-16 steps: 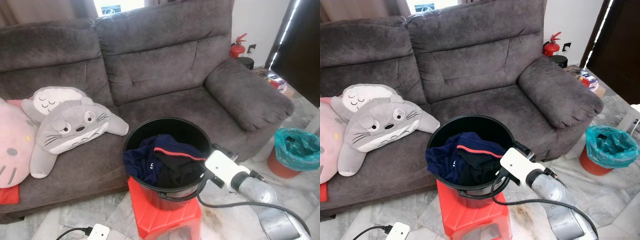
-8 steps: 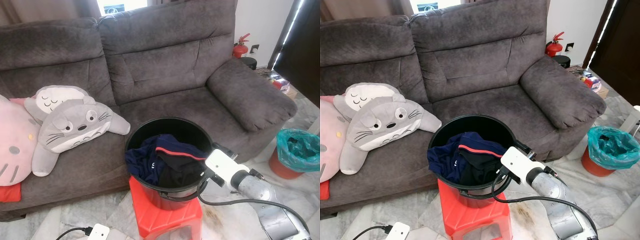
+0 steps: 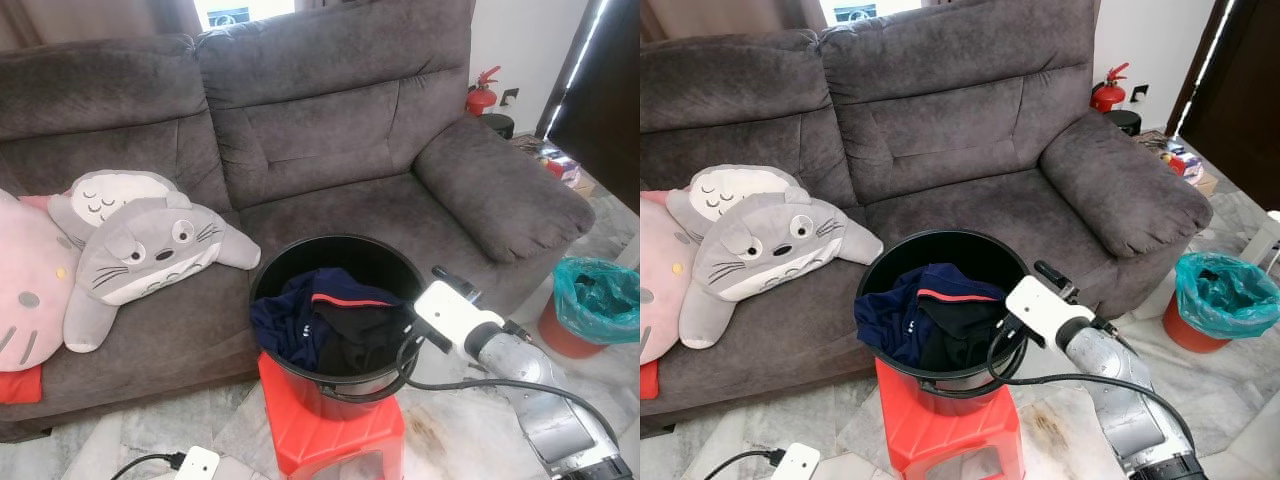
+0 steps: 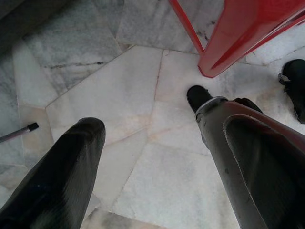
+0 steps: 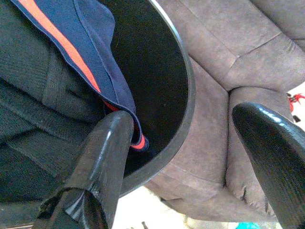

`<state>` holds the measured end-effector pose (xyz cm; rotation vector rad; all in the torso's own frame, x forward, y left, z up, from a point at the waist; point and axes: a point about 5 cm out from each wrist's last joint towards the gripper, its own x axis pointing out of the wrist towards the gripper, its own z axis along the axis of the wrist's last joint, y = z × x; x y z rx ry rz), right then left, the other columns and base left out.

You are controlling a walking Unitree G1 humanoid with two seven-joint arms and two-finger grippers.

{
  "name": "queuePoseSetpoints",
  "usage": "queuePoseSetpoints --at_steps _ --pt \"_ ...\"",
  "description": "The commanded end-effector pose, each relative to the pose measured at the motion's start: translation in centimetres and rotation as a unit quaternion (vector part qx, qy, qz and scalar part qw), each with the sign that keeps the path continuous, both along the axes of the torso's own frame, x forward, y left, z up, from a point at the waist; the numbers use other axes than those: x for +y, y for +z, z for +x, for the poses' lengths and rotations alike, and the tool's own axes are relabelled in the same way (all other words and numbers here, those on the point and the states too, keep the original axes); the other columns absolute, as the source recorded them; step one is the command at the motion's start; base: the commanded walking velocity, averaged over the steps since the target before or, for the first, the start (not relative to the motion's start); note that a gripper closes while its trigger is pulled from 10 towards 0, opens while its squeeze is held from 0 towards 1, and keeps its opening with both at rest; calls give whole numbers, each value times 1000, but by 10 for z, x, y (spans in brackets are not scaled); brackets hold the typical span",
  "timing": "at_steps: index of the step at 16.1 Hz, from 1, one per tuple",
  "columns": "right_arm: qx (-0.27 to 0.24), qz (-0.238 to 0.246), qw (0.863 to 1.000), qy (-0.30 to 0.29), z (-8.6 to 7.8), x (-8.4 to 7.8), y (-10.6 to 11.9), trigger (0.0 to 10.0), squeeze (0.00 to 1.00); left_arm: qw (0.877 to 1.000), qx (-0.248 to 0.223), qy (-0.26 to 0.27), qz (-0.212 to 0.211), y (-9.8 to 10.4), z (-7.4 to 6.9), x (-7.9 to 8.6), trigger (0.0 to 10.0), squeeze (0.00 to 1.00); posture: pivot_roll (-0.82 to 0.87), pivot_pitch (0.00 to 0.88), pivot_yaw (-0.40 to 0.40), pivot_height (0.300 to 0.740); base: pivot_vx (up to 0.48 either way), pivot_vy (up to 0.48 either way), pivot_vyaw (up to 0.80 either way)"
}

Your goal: Hang hanger

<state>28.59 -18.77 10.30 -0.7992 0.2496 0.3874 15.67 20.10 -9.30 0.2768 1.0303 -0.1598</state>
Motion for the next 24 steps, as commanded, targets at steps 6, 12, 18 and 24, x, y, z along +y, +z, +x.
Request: queuePoseSetpoints --at_steps 6,12,18,24 --pt "29 -1 999 28 0 7 -8 10000 0 1000 6 -10 12 0 -2 6 10000 0 -288 0 94 740 0 0 0" --pt "6 -5 1000 13 8 8 -4 10000 0 1000 4 -7 13 0 -2 5 10000 0 -281 0 90 740 0 0 0" --pt "22 -3 998 60 10 17 -7 10000 0 1000 5 -8 16 0 -2 4 10000 0 -282 0 85 740 0 0 0" --pt "42 -24 995 88 9 11 -8 10000 0 1000 5 -8 15 -1 -3 3 10000 0 -286 0 83 740 0 0 0"
